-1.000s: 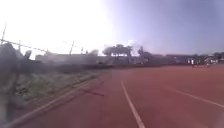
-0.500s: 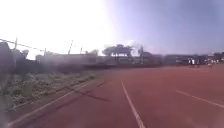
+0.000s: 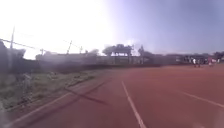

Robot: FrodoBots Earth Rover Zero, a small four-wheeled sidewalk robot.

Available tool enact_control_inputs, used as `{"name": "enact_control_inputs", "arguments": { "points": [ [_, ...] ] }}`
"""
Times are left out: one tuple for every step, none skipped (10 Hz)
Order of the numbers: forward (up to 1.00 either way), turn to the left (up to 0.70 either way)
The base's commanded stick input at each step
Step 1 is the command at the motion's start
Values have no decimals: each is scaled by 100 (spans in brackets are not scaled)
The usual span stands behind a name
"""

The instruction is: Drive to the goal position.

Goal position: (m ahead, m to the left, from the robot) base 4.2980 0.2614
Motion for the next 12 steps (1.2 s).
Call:
{"name": "enact_control_inputs", "arguments": {
  "points": [
    [50, 0],
    [50, 0],
    [50, 0],
    [50, 0],
    [50, 0],
    [50, 0],
    [50, 0],
    [50, 0],
    [50, 0],
    [50, 0],
    [50, 0],
    [50, 0]
  ]
}}
